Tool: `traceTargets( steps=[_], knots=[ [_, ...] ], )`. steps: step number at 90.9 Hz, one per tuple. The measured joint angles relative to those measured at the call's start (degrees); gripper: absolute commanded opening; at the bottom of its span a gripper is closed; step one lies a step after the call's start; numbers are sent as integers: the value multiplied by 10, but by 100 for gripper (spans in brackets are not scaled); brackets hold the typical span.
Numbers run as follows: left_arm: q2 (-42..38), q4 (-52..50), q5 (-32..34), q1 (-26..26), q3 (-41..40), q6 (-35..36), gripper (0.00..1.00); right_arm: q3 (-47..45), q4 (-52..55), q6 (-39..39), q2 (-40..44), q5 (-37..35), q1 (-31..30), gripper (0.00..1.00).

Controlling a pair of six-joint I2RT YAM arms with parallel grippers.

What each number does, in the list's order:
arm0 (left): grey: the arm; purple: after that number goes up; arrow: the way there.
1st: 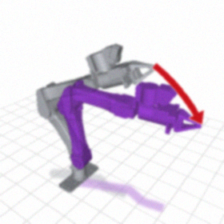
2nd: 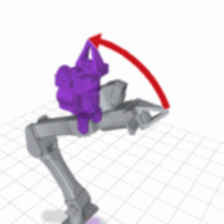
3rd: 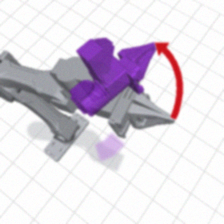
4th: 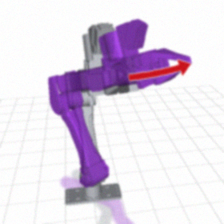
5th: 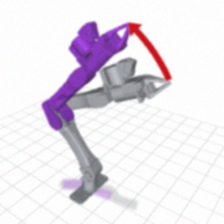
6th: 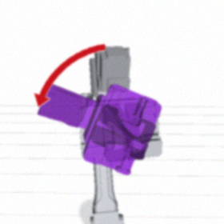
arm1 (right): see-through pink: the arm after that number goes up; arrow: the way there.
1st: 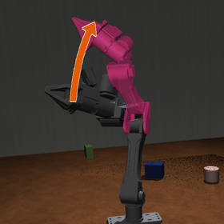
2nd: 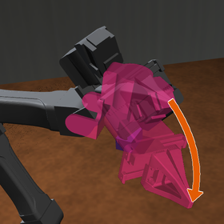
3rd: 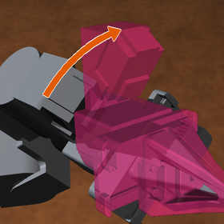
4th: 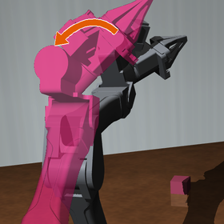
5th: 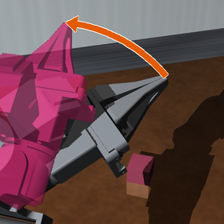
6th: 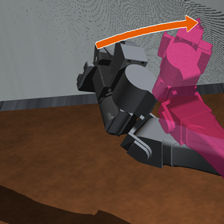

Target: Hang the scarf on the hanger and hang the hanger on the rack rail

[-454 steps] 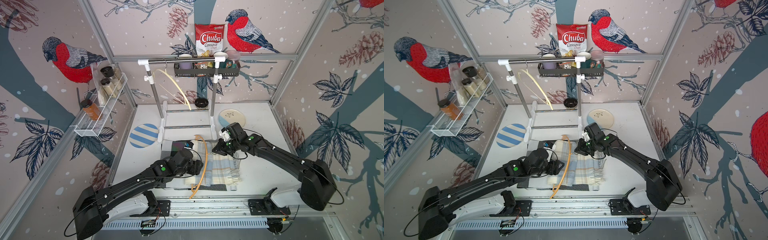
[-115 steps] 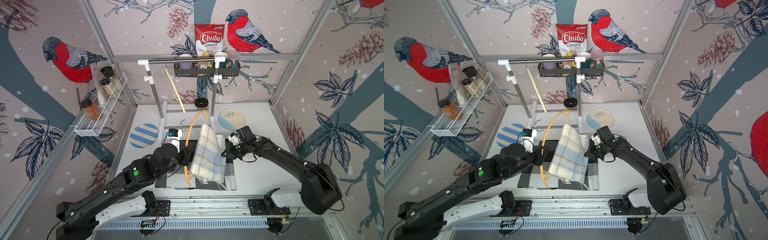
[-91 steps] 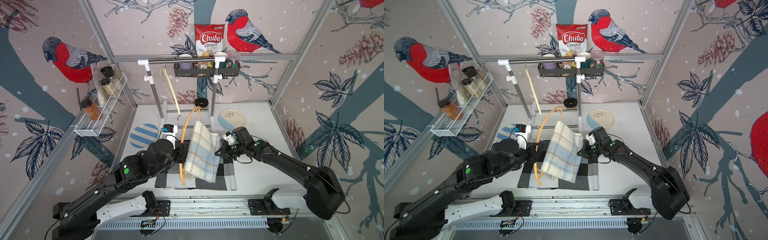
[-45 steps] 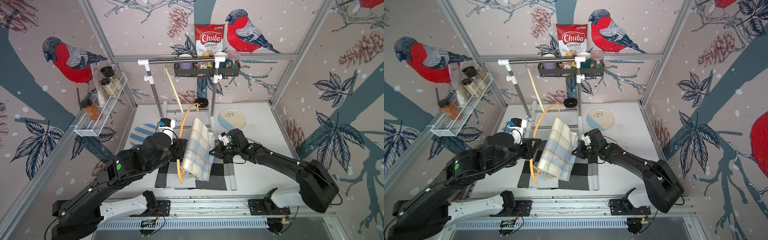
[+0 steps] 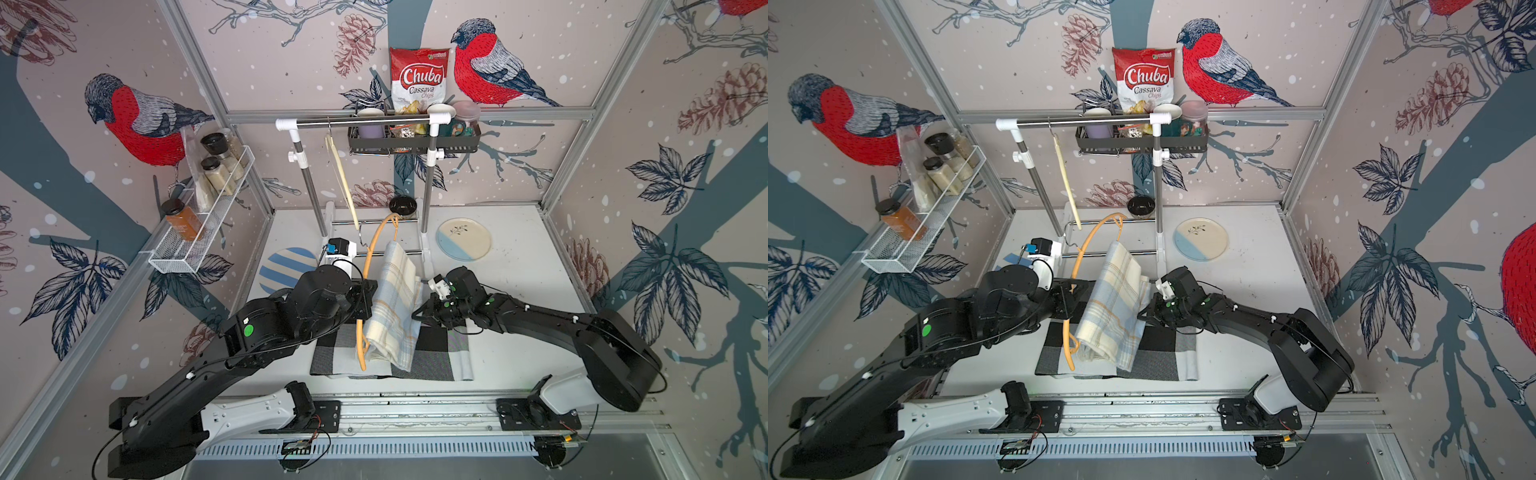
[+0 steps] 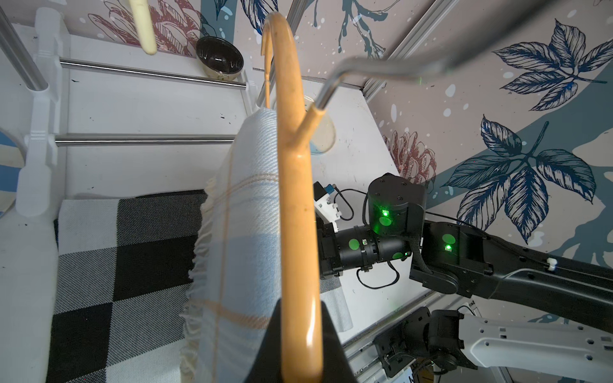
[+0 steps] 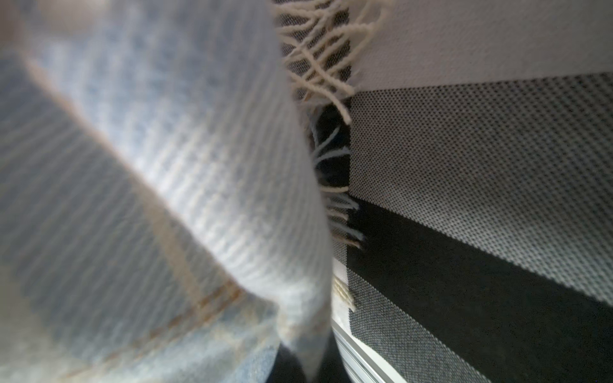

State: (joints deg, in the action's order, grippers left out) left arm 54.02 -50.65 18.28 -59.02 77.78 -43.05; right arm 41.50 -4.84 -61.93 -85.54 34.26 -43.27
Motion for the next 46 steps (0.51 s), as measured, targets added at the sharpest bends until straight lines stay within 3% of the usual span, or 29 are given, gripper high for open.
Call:
traceTargets(
  steps=[4,13,22,26,38,46],
  knots=[
    [0,4,0,0,-2,0,0,0,-9,-3,-8,1,-2,5],
    [2,9,0,0,-3,0,0,1,-20,-10,-20,2,-6,25],
    [3,30,7,0,-3,3,0,4,-16,-10,-28,0,-6,57],
    [1,38,12,0,-3,5,0,6,-17,-9,-31,0,-5,66],
    [-2,56,19,0,-4,10,0,21,-1,5,-26,10,9,72],
    [6,56,25,0,-1,15,0,34,54,36,25,4,47,72]
  ],
)
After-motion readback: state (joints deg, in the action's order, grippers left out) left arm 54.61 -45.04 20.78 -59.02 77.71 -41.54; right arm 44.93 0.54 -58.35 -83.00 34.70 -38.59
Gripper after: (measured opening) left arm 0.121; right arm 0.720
